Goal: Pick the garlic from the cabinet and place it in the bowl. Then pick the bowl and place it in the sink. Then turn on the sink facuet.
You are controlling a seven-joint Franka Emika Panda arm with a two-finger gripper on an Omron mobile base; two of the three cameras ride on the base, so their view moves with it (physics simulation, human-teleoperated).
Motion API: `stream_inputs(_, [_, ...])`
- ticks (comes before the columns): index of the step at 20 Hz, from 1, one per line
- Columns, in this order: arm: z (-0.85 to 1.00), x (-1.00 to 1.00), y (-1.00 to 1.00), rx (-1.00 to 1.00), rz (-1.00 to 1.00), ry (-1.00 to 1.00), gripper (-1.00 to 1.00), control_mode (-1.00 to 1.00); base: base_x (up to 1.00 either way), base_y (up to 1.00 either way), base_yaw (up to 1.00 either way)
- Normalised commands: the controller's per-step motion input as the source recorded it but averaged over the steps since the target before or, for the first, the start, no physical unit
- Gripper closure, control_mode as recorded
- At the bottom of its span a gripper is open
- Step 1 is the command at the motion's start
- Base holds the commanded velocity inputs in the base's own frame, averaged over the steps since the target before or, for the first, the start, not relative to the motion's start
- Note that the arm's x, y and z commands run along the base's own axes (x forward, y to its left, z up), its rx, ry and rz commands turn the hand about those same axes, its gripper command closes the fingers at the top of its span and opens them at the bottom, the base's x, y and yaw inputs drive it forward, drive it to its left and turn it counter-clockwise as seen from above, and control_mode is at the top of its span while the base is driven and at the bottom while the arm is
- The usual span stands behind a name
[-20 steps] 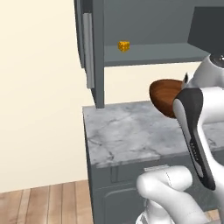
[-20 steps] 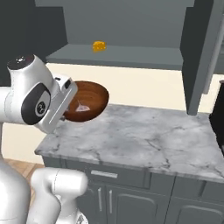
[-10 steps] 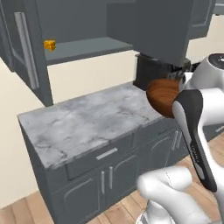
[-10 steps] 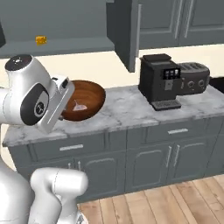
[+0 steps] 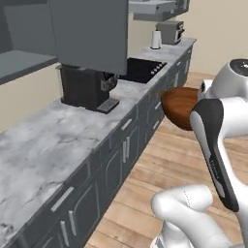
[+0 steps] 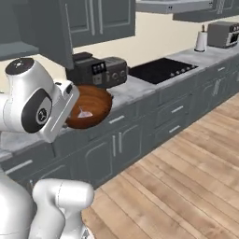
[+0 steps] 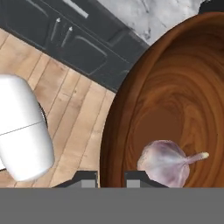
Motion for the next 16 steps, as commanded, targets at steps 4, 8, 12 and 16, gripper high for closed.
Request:
stream_inputs(4, [0.00, 0.00, 0.00, 0.00, 0.00, 0.00, 1.00, 1.00, -0.05, -0.46, -0.73])
stream_inputs(8, [0.00, 0.00, 0.00, 0.00, 0.00, 0.00, 1.00, 1.00, 0.00, -0.50, -0.68])
stream_inputs(12, [0.00, 0.00, 0.00, 0.00, 0.00, 0.00, 1.00, 1.00, 0.01, -0.51, -0.64])
stream_inputs(16, [0.00, 0.00, 0.00, 0.00, 0.00, 0.00, 1.00, 1.00, 0.16, -0.51, -0.64])
